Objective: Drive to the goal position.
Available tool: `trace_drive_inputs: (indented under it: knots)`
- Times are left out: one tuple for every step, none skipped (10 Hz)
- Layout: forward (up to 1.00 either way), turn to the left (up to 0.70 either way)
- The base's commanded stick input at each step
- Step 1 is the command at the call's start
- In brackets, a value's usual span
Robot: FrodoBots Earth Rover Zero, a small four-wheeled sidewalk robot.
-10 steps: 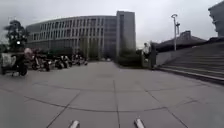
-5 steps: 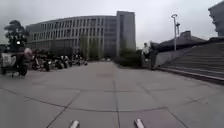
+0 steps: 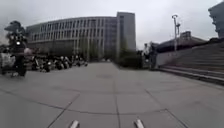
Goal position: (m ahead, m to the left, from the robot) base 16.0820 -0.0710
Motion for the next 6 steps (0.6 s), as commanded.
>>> trace_drive_inputs:
  knots:
    - [1.0, 0.06]
    - [1.0, 0.06]
    - [1.0, 0.06]
    - [1.0, 0.06]
    - [1.0, 0.06]
    - [1.0, 0.06]
